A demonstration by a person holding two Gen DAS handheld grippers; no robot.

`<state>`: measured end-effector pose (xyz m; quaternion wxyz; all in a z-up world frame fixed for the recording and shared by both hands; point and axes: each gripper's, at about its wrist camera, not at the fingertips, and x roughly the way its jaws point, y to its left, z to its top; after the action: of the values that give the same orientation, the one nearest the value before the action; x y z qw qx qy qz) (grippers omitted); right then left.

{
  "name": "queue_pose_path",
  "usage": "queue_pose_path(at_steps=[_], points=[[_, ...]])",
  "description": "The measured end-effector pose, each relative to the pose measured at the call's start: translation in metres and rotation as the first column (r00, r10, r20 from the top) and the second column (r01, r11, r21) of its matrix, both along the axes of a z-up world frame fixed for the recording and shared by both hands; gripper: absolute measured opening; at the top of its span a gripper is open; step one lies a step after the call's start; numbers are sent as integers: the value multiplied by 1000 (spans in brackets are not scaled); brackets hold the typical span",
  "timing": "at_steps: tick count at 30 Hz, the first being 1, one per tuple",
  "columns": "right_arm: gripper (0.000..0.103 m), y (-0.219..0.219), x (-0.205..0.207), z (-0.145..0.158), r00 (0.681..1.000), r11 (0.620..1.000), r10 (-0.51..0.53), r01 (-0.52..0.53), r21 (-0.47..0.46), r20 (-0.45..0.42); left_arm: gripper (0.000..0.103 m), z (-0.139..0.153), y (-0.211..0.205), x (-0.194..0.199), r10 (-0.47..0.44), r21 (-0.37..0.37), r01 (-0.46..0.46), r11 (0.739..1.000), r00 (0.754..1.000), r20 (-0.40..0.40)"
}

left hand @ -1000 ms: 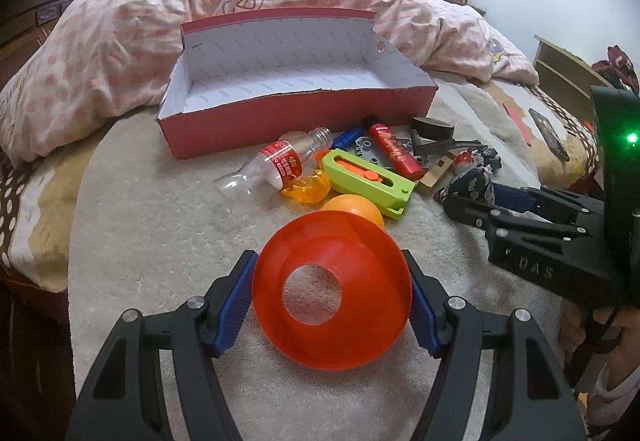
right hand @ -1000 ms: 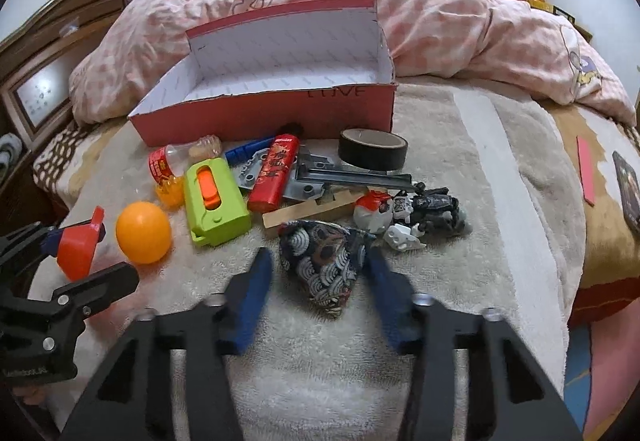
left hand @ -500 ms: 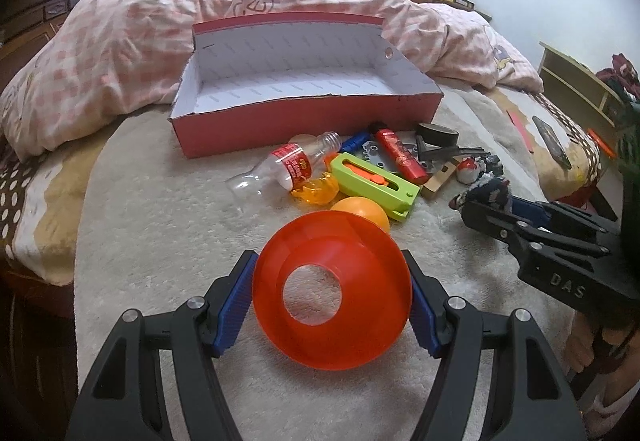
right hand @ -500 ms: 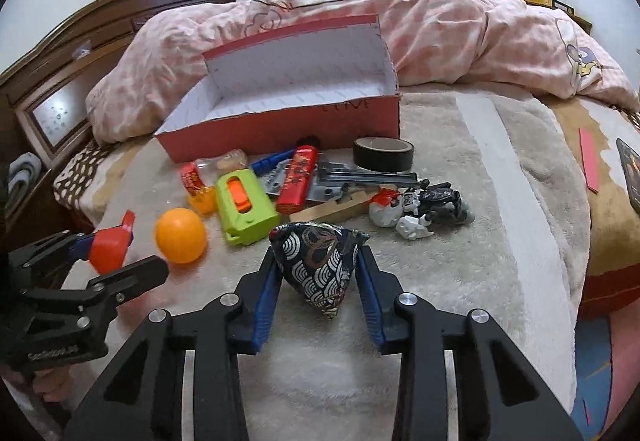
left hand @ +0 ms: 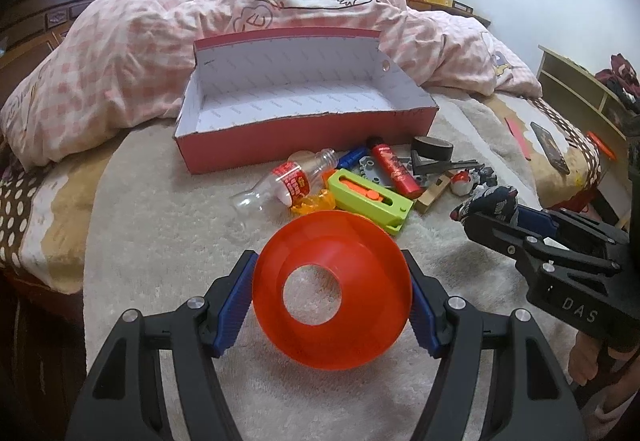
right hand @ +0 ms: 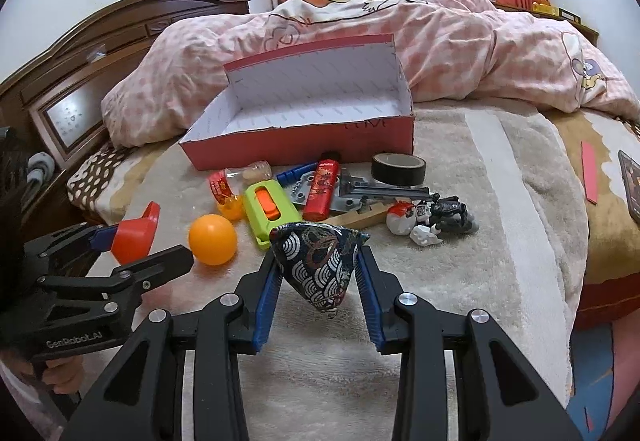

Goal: Organize objects
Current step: 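Carry the orange cup and patterned pouch over the open box with both tools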

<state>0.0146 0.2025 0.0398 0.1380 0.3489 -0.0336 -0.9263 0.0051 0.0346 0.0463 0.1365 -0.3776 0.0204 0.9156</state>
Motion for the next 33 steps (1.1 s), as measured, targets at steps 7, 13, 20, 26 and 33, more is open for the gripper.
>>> queue_pose_path(at_steps=[7, 13, 20, 26, 33], points=[[38, -1, -3, 3, 1000, 1000, 9, -9, 0, 2, 69, 5, 4, -6, -12, -7, 12, 1000, 1000, -6], [38, -7, -8, 7, 999, 999, 44, -44, 13, 10, 69, 7, 1, -17, 2, -6, -2, 1000, 1000, -4], [38, -12, -21, 15, 997, 997, 80, -80, 0, 24, 69, 18, -3, -36, 23, 0, -23, 1000, 1000, -6], [38, -12, -33, 23, 995, 996, 94, -94, 3, 25, 69, 24, -5, -49, 35, 2, -35, 999, 999, 3], [38, -12, -45, 32, 994, 994, 105, -105, 14, 21, 69, 32, -6, -66, 48, -16, -48, 999, 999, -2]])
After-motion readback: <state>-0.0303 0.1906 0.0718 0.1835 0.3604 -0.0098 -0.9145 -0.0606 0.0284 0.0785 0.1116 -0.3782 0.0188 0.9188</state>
